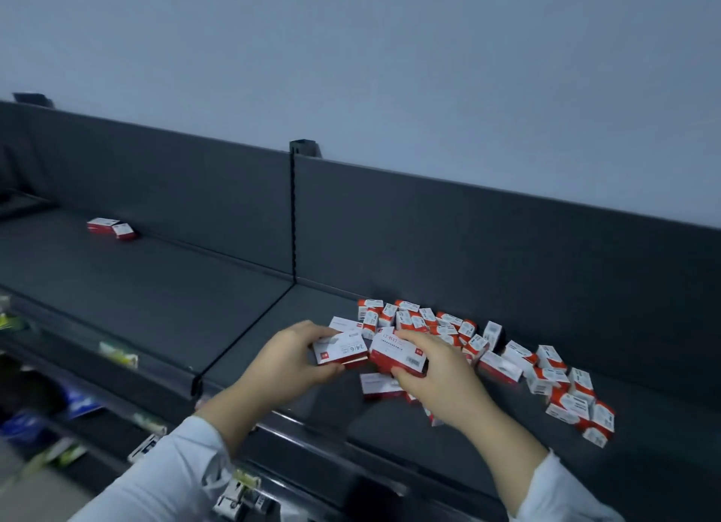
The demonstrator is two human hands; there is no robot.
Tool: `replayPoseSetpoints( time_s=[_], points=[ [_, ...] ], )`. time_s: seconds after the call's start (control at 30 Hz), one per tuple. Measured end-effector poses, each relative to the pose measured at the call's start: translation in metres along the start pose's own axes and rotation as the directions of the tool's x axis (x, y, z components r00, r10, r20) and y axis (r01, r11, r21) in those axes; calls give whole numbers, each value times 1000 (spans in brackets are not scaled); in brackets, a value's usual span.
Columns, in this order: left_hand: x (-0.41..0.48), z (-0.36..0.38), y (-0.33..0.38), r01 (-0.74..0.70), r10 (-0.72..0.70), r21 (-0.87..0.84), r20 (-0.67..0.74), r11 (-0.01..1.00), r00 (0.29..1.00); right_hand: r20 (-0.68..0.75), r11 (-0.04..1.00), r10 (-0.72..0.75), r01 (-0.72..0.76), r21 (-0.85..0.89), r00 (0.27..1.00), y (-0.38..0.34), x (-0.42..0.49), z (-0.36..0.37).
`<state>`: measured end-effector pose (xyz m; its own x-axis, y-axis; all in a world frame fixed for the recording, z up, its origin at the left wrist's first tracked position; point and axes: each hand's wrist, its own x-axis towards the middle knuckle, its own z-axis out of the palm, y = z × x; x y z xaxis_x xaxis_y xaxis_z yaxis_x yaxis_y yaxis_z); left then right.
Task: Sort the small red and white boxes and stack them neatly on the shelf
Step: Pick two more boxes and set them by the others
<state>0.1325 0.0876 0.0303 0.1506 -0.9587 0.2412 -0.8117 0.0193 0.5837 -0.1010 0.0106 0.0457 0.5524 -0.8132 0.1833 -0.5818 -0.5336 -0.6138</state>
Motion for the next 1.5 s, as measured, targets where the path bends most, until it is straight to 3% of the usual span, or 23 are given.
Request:
replayPoseSetpoints(
  time_s=[0.47, 0.8, 1.5],
  points=[
    [-61, -152, -162, 92, -92, -3, -27, 996, 995, 30, 989, -69, 65, 131, 997, -157, 54, 154],
    [-85, -214, -262, 169, -169, -20, -34, 985, 985, 135, 985, -89, 67, 157, 987, -226, 107, 234],
    [13, -308, -425, 387, -372, 17, -239, 922, 897, 267, 915, -307, 206, 346, 914, -305, 347, 362]
  ],
)
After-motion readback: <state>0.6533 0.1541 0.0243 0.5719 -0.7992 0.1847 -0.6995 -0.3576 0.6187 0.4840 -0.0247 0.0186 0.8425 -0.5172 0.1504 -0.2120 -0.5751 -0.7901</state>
